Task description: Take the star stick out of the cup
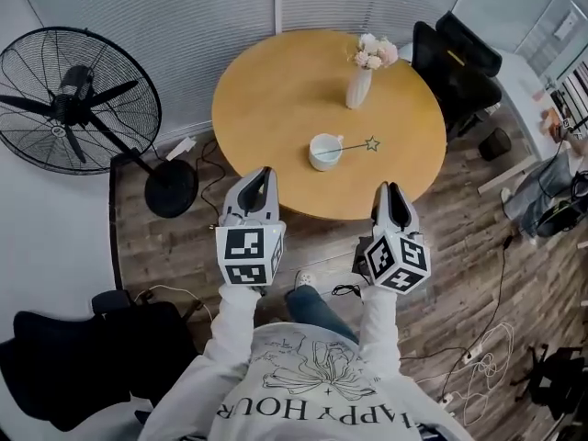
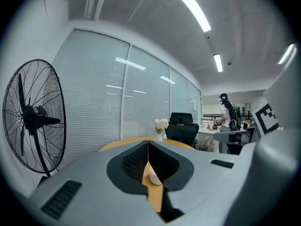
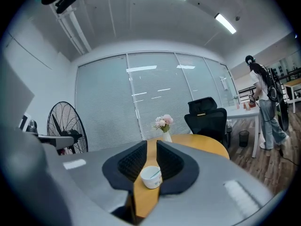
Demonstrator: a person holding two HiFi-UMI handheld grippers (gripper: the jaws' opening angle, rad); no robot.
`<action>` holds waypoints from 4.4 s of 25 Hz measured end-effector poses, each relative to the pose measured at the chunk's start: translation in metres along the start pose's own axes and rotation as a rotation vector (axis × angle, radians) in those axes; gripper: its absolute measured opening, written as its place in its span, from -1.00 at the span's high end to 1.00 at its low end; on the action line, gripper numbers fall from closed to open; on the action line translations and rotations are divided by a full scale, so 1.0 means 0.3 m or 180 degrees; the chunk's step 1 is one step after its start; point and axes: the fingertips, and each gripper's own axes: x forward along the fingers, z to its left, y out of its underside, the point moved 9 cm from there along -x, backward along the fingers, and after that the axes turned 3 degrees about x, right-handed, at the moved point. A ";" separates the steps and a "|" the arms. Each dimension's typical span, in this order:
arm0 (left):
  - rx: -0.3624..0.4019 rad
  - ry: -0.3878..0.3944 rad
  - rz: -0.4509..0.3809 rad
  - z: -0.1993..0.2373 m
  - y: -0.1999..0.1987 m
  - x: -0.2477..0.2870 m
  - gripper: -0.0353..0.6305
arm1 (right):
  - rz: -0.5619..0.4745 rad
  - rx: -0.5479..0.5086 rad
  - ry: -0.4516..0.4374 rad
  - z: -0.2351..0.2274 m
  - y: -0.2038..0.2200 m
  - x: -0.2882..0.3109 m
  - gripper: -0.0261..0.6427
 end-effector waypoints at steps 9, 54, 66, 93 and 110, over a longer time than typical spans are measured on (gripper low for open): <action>-0.0044 -0.0102 0.0032 -0.015 -0.018 0.209 0.87 | 0.0126 0.0015 -0.0098 -0.112 -0.026 0.217 0.65; -0.0088 0.0181 0.0701 0.078 0.153 0.791 0.87 | 0.0785 0.0254 0.0189 -0.313 0.166 0.702 0.41; -0.0091 0.0303 0.0899 0.090 0.226 0.860 0.87 | 0.0931 0.0301 0.0310 -0.339 0.242 0.742 0.41; -0.0082 0.0472 0.1161 0.082 0.330 0.925 0.87 | 0.1169 0.0549 0.0296 -0.355 0.379 0.787 0.40; -0.0119 0.0532 0.1232 0.109 0.385 0.918 0.87 | 0.1125 0.0693 0.0149 -0.318 0.430 0.799 0.42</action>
